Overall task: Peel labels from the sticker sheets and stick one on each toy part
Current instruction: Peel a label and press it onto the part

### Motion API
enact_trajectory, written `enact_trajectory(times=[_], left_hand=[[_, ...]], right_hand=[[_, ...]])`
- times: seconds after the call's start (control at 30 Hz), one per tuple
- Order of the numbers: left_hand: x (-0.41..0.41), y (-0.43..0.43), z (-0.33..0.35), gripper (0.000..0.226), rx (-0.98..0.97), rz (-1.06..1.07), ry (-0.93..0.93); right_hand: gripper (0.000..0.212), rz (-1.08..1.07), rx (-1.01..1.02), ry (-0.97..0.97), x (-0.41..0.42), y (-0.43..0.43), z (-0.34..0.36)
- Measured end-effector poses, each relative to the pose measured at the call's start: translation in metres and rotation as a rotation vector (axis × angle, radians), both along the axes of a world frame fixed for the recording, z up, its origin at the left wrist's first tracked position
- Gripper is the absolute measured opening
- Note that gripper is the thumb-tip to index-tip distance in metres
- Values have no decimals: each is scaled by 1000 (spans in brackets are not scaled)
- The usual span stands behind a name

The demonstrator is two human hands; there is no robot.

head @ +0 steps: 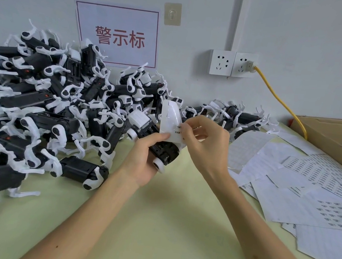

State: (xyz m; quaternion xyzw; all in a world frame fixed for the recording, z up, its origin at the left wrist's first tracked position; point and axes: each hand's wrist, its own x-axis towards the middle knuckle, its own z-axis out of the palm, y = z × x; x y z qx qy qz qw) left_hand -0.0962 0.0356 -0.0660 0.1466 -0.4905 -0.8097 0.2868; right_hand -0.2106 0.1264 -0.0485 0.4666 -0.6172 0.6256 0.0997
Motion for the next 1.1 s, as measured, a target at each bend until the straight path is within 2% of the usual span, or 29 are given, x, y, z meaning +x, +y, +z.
enact_trajectory(times=[0.13, 0.27, 0.4, 0.5, 0.63, 0.7, 0.8, 1.0, 1.03, 1.1], left_hand=[[-1, 1, -1, 23, -1, -1, 15], [0, 0, -1, 31, -9, 13, 11], [-1, 0, -1, 24, -13, -16, 8], [-1, -2, -2, 23, -11, -35, 0], [-2, -6, -5, 21, 53, -36, -17], [-5, -9, -8, 14, 207, 44, -53], [-9, -17, -13, 21, 388, 244, -56], [0, -28, -7, 41, 324, 528, -132], [0, -26, -7, 40, 313, 571, -145], [1, -21, -5, 22, 254, 598, -115]], right_hand=[[12, -5, -47, 29, 1, 1, 2], [16, -37, 1, 70, 3, 0, 1], [7, -4, 7, -4, 2, 1, 2], [12, 8, 1, -76, 1, 2, 4], [10, 10, -116, -157, 0, 3, 7], [8, 23, -156, -185, -3, 4, 8], [12, 59, -130, -191, -4, 4, 8], [20, 77, -53, -132, 0, 1, 4], [20, 77, -54, -126, 0, 1, 4], [21, 61, -62, -120, 0, 1, 4]])
